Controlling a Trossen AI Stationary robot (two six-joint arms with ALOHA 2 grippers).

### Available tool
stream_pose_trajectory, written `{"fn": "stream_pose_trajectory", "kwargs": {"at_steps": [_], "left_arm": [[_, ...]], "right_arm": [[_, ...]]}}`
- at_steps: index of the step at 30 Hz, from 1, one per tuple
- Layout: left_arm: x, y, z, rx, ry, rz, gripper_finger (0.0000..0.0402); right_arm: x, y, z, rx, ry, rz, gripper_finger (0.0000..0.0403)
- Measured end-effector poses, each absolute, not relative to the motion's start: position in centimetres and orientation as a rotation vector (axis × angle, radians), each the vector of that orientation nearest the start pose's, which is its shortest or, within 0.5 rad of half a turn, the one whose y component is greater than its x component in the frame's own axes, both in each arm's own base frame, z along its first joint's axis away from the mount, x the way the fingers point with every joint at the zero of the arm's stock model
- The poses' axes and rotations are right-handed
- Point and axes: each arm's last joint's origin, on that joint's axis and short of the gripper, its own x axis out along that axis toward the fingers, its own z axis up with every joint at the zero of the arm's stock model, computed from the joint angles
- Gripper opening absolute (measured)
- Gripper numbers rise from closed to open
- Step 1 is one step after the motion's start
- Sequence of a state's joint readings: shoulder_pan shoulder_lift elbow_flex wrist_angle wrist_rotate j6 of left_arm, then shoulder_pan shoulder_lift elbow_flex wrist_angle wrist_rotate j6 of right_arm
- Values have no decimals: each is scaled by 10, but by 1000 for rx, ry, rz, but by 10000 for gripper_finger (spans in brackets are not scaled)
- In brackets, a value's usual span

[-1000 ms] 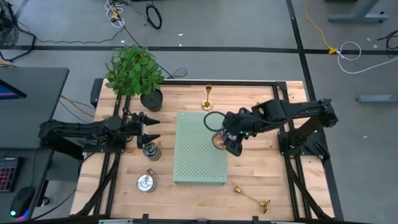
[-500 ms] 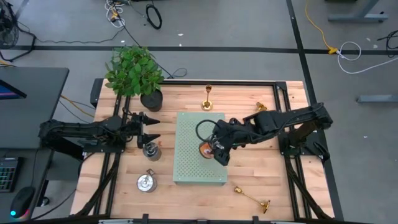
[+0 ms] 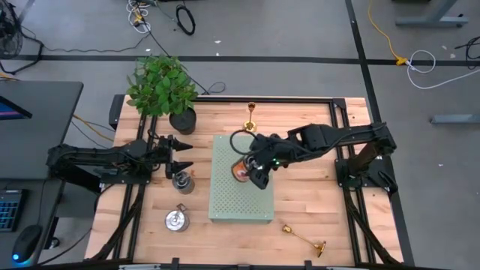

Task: Pick & Place candle stick holders
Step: Put the top orange scented candle on the shelf

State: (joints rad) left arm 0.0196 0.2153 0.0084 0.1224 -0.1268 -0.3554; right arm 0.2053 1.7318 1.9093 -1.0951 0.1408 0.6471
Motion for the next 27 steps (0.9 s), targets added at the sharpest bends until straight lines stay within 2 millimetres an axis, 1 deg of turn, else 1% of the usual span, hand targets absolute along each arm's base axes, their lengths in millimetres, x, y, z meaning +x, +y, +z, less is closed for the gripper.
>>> {"fn": "stream_pose_trajectory", "kwargs": {"at_steps": [3,7,10,16,20,24,27], "left_arm": [[110,6,160,-350,57,160,399],[110,6,160,-350,58,160,399],[110,6,160,-350,57,160,399],[110,6,161,-351,53,159,399],[110,6,162,-387,34,157,399],[111,6,166,-407,-7,151,399],[111,6,169,-431,-38,143,399]], "right_arm": [[353,67,388,388,896,-210,349],[348,62,394,359,947,-240,349],[348,63,395,365,944,-239,349],[349,70,396,396,928,-197,349],[352,70,398,404,894,-192,349],[351,68,398,393,898,-213,348],[352,66,398,424,895,-226,345]]}}
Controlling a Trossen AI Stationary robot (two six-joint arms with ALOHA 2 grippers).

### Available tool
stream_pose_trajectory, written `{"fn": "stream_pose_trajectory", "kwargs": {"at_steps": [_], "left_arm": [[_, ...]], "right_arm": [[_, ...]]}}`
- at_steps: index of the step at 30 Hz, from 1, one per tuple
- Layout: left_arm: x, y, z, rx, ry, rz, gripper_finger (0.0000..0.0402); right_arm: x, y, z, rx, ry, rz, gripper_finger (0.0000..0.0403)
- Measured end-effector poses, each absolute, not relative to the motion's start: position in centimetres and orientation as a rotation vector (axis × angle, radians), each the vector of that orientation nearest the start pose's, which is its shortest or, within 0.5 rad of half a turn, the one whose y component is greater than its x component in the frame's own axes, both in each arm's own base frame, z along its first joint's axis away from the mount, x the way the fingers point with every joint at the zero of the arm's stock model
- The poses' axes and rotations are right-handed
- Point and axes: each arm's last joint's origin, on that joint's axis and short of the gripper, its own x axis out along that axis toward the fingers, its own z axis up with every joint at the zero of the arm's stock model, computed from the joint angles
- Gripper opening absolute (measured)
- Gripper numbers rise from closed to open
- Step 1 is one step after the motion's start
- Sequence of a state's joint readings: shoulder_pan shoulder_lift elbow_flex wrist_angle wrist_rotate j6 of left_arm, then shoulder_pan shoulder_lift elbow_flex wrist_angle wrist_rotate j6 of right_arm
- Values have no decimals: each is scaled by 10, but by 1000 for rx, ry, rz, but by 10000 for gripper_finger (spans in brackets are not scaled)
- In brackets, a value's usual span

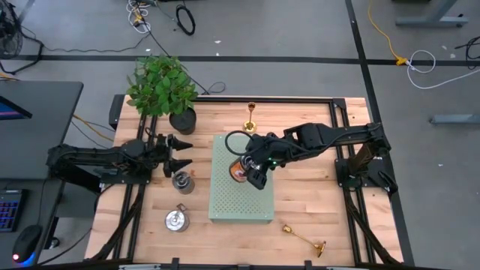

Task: Pick & Place candle stick holders
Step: Put the top orange scented candle on the shelf

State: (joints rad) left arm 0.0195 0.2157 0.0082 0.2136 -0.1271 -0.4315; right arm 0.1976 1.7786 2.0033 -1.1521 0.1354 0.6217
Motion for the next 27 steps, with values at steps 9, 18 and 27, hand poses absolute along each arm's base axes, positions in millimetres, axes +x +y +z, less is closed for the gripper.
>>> {"fn": "stream_pose_trajectory", "kwargs": {"at_steps": [9,18,27], "left_arm": [[109,6,185,-446,-207,114,399],[107,5,212,-586,-309,56,399],[131,-3,288,-409,-39,-16,386]], "right_arm": [[352,66,398,501,894,-253,345],[352,63,398,521,884,-286,345],[353,57,398,509,876,-290,345]]}}
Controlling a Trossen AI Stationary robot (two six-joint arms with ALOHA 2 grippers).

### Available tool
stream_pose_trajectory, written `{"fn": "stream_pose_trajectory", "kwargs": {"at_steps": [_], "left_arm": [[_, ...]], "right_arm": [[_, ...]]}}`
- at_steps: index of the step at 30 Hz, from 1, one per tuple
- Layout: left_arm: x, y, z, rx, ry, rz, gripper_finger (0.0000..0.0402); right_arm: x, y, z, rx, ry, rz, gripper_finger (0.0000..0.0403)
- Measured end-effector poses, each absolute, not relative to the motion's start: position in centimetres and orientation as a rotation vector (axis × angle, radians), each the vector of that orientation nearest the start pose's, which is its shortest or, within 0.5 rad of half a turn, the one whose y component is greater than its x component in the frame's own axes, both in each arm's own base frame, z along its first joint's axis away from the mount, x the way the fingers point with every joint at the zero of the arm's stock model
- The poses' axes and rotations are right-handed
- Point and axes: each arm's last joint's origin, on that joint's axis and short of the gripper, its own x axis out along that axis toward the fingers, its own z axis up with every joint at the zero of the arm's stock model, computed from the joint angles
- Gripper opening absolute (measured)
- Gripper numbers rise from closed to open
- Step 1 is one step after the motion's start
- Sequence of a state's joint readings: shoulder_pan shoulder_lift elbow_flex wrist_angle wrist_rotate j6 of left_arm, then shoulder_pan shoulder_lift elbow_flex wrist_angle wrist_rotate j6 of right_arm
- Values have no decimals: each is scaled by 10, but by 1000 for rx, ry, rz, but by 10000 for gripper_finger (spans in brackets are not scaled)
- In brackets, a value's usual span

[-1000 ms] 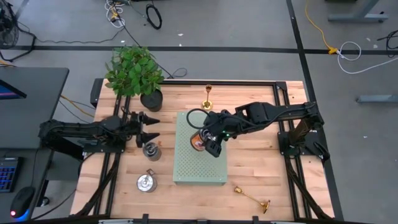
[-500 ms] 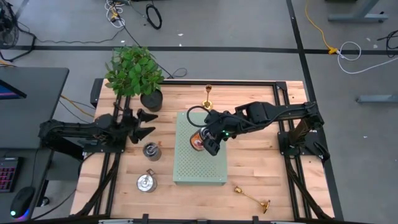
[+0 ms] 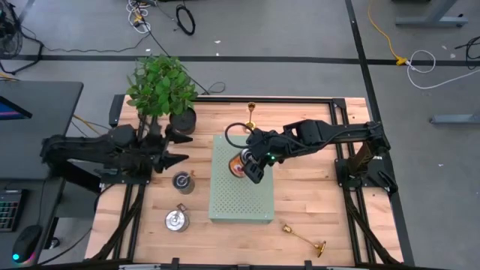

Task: Pick & Place candle stick holders
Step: Put the top orange scented candle on the shelf

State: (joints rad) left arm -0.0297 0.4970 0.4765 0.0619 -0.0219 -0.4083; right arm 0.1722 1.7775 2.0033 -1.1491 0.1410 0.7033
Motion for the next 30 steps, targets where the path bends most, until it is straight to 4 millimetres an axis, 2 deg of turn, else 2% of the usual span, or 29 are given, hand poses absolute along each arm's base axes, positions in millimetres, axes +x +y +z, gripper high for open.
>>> {"fn": "stream_pose_trajectory", "kwargs": {"at_steps": [6,12,19,23,30], "left_arm": [[174,-12,321,-360,59,-116,383],[215,-15,336,-356,199,-133,383],[251,-17,337,-359,347,-107,383],[265,-18,342,-349,349,-107,383],[285,-20,331,-363,400,-107,383]], "right_arm": [[355,58,400,483,861,-266,345],[357,60,401,453,837,-235,345],[357,62,402,407,836,-207,345],[356,63,402,388,838,-194,345],[357,64,403,370,828,-172,345]]}}
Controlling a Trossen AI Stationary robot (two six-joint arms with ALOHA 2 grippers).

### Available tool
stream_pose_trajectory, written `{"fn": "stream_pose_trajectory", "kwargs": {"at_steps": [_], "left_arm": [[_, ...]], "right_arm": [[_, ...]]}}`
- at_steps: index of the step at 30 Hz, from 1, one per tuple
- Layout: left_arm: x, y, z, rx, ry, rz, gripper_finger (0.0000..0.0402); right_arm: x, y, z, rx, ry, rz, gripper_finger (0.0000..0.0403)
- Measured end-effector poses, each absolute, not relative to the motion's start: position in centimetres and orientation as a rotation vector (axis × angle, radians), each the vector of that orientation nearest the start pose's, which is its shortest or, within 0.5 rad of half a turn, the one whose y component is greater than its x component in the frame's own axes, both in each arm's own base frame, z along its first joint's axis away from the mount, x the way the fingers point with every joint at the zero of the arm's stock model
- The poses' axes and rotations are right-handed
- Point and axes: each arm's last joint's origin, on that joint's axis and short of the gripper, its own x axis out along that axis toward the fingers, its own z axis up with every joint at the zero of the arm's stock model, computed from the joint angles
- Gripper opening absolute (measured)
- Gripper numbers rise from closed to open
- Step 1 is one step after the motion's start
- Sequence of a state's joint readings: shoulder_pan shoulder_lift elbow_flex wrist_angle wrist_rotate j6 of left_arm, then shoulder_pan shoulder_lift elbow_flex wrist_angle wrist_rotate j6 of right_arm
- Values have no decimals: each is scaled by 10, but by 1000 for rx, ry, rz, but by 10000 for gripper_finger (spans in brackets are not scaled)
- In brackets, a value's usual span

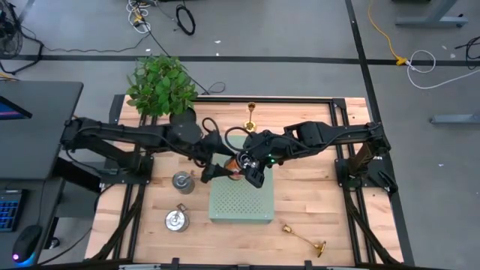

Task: Pick & Place candle stick holders
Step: Put the top orange scented candle on the shelf

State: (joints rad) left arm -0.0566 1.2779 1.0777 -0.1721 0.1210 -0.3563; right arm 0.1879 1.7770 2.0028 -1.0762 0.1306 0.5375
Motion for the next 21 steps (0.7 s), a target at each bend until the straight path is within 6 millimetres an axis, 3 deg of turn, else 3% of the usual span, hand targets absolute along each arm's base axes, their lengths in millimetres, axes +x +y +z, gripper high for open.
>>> {"fn": "stream_pose_trajectory", "kwargs": {"at_steps": [21], "left_arm": [[320,-24,320,-404,398,-201,383]], "right_arm": [[355,65,402,360,856,-150,339]]}}
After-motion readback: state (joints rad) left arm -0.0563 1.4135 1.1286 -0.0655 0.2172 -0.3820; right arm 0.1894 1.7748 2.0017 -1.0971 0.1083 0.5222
